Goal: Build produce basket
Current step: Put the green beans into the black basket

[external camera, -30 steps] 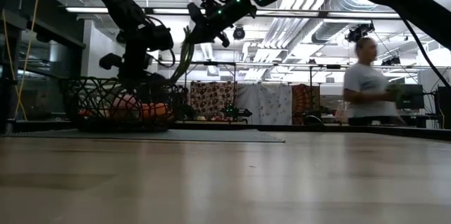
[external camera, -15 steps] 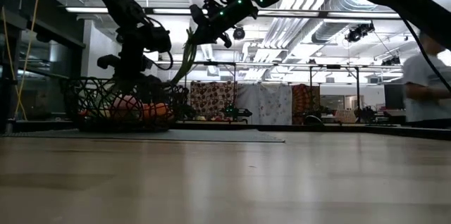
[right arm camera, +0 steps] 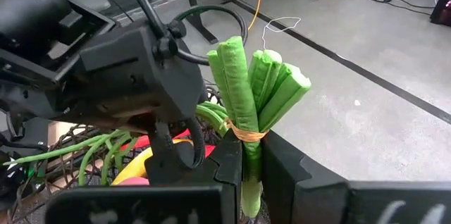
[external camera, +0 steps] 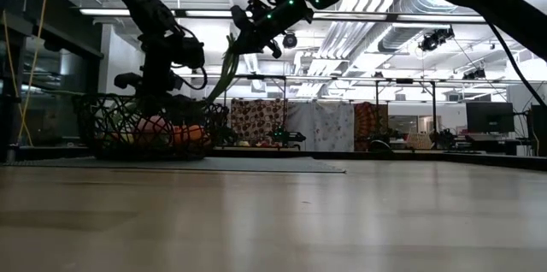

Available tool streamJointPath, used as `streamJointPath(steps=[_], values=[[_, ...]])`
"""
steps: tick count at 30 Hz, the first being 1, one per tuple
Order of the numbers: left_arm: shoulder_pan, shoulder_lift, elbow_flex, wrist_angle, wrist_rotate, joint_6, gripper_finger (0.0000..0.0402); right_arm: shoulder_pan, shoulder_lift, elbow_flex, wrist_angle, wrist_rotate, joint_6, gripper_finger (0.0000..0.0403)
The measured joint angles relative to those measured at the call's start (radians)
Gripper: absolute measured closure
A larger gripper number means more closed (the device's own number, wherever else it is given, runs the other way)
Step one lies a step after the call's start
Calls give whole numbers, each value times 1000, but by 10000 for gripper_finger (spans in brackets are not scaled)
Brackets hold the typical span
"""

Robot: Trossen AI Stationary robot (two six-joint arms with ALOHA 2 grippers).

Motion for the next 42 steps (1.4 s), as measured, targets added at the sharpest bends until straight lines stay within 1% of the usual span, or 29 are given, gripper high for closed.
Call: streamJointPath(steps=[7,12,16,20,26,30,34,38,42], values=[[0,13,0,20,-4,-4,397,0,0,0,0,0,0,379],[1,13,0,42,-5,-15,371,0,0,0,0,0,0,379],[7,13,0,62,1,-18,333,0,0,0,-2,0,0,379],[7,11,0,61,13,-13,282,0,0,0,-4,0,0,379],[13,-13,0,61,54,34,206,0,-1,0,-4,0,0,379],[24,-44,0,96,91,67,171,0,-1,0,-3,0,0,379],[38,-73,0,125,136,71,154,0,-1,0,-4,0,0,379],[47,-89,0,129,182,100,152,0,-1,0,-2,0,0,379],[47,-105,0,117,202,155,153,2,-1,0,0,0,-2,379]])
